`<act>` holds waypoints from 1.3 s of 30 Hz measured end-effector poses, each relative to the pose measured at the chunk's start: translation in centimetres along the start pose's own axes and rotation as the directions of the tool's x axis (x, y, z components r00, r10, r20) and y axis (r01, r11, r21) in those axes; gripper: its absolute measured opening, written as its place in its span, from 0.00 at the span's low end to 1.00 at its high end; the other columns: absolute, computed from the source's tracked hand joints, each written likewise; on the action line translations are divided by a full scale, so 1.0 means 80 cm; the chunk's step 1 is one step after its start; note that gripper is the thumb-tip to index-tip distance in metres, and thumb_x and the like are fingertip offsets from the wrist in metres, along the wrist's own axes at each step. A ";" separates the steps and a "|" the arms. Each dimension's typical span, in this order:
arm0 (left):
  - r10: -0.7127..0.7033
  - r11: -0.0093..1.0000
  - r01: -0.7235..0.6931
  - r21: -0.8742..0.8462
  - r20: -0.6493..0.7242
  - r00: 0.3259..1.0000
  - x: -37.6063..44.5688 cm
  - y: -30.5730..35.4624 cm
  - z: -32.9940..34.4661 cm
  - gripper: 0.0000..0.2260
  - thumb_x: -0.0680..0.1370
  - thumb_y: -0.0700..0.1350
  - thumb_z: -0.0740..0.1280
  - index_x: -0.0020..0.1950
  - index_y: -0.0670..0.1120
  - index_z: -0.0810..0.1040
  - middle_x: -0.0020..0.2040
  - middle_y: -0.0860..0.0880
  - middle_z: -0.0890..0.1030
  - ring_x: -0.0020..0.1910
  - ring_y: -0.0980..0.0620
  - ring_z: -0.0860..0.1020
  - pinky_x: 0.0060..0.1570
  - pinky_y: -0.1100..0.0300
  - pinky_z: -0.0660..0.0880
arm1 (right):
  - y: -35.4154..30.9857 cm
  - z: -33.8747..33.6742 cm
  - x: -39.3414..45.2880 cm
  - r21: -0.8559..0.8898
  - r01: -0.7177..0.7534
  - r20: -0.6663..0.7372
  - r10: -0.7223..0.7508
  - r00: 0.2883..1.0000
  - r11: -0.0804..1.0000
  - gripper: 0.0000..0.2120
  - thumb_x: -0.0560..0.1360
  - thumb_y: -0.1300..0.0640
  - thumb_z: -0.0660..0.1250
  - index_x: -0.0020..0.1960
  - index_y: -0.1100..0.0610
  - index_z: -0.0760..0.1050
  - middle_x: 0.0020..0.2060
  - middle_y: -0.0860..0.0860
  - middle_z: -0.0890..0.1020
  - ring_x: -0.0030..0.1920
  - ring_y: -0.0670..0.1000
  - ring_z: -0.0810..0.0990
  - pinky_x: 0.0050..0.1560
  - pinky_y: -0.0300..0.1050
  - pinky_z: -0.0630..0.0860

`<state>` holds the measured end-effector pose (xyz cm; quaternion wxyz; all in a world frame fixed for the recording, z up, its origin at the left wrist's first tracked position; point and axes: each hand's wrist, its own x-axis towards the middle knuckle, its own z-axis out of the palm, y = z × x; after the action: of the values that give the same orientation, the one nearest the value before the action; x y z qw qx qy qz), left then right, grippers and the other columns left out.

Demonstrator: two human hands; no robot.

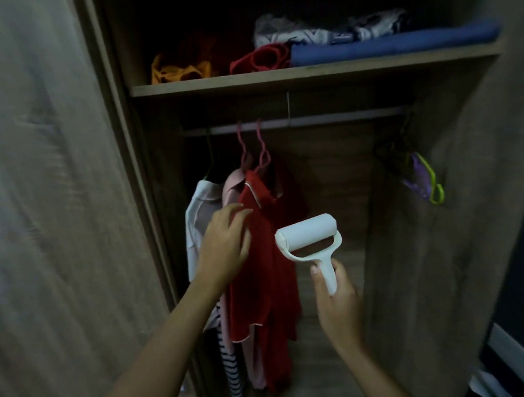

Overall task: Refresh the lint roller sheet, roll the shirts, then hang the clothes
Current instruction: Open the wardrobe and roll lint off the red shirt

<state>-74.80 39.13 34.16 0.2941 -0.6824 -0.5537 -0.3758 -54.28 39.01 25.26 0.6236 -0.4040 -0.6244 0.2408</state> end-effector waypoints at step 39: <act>-0.718 0.695 0.716 0.064 0.100 0.689 -0.097 0.011 0.047 0.05 0.76 0.43 0.69 0.44 0.42 0.77 0.38 0.50 0.81 0.36 0.54 0.79 0.36 0.65 0.72 | 0.117 0.012 0.075 0.128 -0.037 0.351 -0.010 0.936 0.991 0.10 0.78 0.51 0.63 0.59 0.48 0.75 0.35 0.44 0.80 0.35 0.41 0.78 0.34 0.35 0.72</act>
<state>-74.03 37.82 25.62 0.0980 -0.4302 -0.7959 -0.4146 -52.64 49.24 21.12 0.5260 -0.3168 -0.7054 0.3541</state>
